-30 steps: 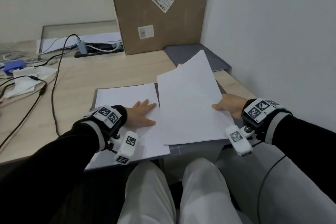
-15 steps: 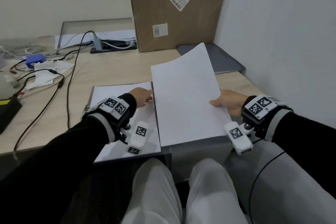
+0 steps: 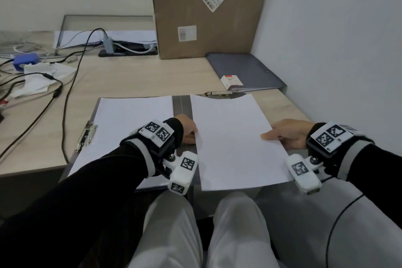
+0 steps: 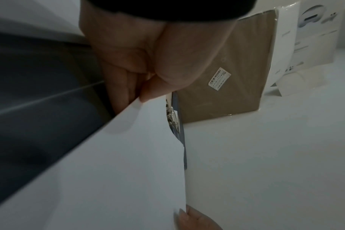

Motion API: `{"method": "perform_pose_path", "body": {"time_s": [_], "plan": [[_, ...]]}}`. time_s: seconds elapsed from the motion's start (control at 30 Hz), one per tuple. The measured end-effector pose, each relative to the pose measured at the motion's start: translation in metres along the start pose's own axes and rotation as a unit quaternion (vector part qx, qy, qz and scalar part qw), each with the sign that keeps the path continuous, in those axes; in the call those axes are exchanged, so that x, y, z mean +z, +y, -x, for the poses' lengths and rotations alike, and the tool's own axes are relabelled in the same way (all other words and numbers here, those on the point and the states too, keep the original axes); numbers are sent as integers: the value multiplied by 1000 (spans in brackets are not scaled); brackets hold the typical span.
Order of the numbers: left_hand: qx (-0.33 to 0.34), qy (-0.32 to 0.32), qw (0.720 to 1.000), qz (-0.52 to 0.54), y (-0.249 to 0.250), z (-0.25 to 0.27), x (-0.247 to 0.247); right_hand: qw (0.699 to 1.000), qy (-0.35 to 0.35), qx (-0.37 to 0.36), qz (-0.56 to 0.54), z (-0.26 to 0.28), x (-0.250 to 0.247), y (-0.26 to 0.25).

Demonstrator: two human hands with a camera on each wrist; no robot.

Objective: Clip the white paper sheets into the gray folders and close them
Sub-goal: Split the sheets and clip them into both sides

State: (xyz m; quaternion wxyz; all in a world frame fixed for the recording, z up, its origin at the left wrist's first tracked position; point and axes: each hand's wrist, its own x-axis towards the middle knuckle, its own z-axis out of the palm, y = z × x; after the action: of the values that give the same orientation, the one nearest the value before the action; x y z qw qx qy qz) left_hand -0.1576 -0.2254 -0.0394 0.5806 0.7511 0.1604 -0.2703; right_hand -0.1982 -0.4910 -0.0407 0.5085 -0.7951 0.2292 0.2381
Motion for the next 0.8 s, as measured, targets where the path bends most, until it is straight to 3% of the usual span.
{"method": "perform_pose_path", "body": {"time_s": [0.13, 0.2, 0.27, 0.3, 0.37, 0.6, 0.8], "plan": [[16, 3, 1000, -6, 1, -8, 0, 996, 87, 16, 17, -9, -3, -1], [27, 16, 999, -39, 7, -4, -3, 996, 91, 23, 10, -13, -3, -2], [90, 59, 978, -181, 10, -16, -10, 996, 86, 32, 2, -16, -3, -2], [91, 76, 981, -151, 14, -15, -13, 996, 83, 33, -6, -14, -2, -2], [138, 113, 960, -214, 16, -16, -17, 996, 76, 30, -24, -12, -2, -2], [120, 66, 925, -353, 16, -33, -22, 995, 78, 29, -63, -11, -9, 0], [114, 53, 915, -384, 11, -33, -23, 995, 71, 48, -55, -13, -6, -5]]}}
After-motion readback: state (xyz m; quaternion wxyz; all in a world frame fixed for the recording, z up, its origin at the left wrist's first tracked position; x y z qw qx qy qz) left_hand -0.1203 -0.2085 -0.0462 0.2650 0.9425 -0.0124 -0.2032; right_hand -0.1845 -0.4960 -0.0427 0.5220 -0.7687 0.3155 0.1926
